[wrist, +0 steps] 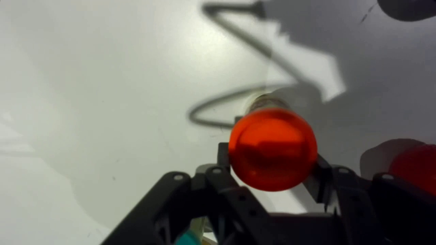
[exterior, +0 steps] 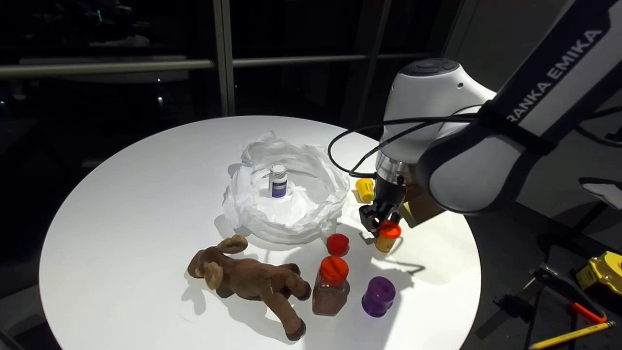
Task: Pick the objects on the table and put them in the plastic bag
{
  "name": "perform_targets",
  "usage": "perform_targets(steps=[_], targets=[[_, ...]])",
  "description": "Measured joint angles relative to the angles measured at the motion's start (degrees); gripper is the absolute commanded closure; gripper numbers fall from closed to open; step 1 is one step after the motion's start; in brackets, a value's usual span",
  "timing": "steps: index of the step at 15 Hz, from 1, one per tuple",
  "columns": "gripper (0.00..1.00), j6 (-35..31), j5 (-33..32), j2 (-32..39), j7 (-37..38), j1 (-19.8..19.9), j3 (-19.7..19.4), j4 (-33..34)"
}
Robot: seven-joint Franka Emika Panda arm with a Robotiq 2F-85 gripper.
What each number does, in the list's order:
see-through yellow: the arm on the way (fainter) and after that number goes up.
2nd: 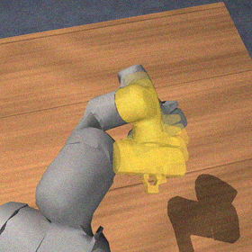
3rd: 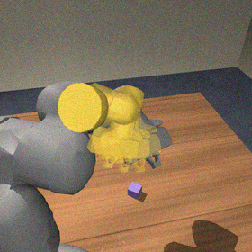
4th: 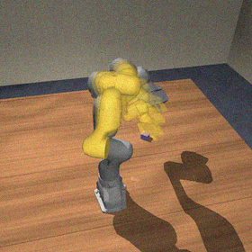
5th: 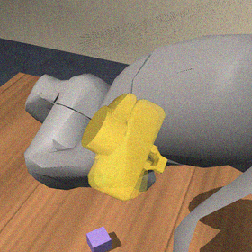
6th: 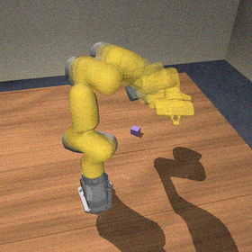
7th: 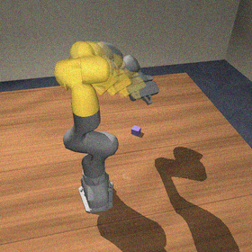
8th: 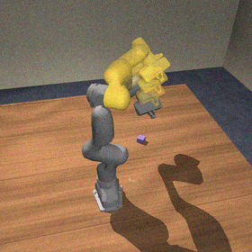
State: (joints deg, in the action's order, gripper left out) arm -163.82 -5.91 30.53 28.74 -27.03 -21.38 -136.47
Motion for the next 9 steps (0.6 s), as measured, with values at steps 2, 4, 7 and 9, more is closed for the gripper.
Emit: perform_targets(steps=[2, 4, 7, 9], targets=[[0.73, 5.04, -0.82, -1.97, 2.74, -1.68, -2.18, 1.96], [0.73, 9.75, -2.88, -5.54, 6.00, -2.39, -2.90, 4.63], [0.73, 14.51, -4.81, -10.67, 9.41, -0.99, -0.46, 9.98], [0.73, 15.52, -4.82, -11.88, 9.71, 1.86, 3.84, 13.83]])
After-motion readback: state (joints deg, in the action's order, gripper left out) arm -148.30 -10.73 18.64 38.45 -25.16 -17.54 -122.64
